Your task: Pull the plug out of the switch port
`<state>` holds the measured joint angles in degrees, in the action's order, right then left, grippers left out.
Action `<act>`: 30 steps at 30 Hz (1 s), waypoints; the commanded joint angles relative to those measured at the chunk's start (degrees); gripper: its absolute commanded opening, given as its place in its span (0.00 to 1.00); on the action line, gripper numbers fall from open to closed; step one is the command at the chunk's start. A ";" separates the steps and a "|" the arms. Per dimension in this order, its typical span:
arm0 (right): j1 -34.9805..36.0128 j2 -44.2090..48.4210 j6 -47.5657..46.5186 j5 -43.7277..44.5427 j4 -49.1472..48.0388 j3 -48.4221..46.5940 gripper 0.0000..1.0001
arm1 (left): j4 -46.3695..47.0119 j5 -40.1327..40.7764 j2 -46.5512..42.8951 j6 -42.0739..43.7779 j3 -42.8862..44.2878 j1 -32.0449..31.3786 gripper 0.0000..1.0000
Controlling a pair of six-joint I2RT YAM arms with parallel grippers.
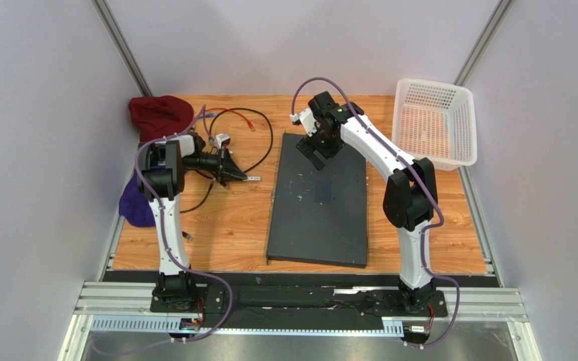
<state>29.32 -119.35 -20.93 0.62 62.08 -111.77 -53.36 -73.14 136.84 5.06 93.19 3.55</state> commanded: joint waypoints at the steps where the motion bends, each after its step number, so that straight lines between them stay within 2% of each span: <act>1: -0.40 0.96 -0.69 0.26 -0.39 -2.67 0.88 | 2.70 0.63 -7.71 2.77 -2.13 -1.53 0.00; 5: -0.32 0.08 -0.43 0.17 -0.21 -3.90 0.88 | 14.05 6.42 -13.08 -10.46 -2.75 -0.04 0.00; 7: -0.23 -0.36 -0.43 0.17 -0.12 -4.42 0.88 | 18.53 11.08 -14.58 -14.27 -2.05 1.45 0.00; 12: -0.32 -0.36 -0.52 0.17 -0.12 -4.51 0.88 | 20.32 16.00 -13.79 -19.74 3.75 3.91 0.01; 17: -0.23 -0.27 -0.61 0.17 -0.12 -4.34 0.88 | 18.38 24.52 -12.39 -18.77 7.36 4.18 0.01; 23: -0.14 0.34 -0.78 0.52 -0.21 -3.20 0.88 | 15.75 27.52 -9.58 -17.46 9.20 4.27 0.00; 27: -0.14 0.61 -0.78 0.43 -0.30 -2.50 0.88 | 9.70 25.69 -6.85 -11.58 12.80 4.80 0.00; 28: -0.05 0.61 -0.78 0.43 -0.21 -2.49 0.88 | 7.77 25.60 -4.76 -7.56 15.77 4.80 0.00; 30: 0.03 0.35 -0.78 0.43 -0.21 -2.93 0.88 | -2.67 25.68 -1.07 0.07 21.57 4.80 0.00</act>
<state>29.17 -119.72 -20.91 0.62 62.28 -113.95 -42.24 -47.24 130.63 -8.23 105.65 8.08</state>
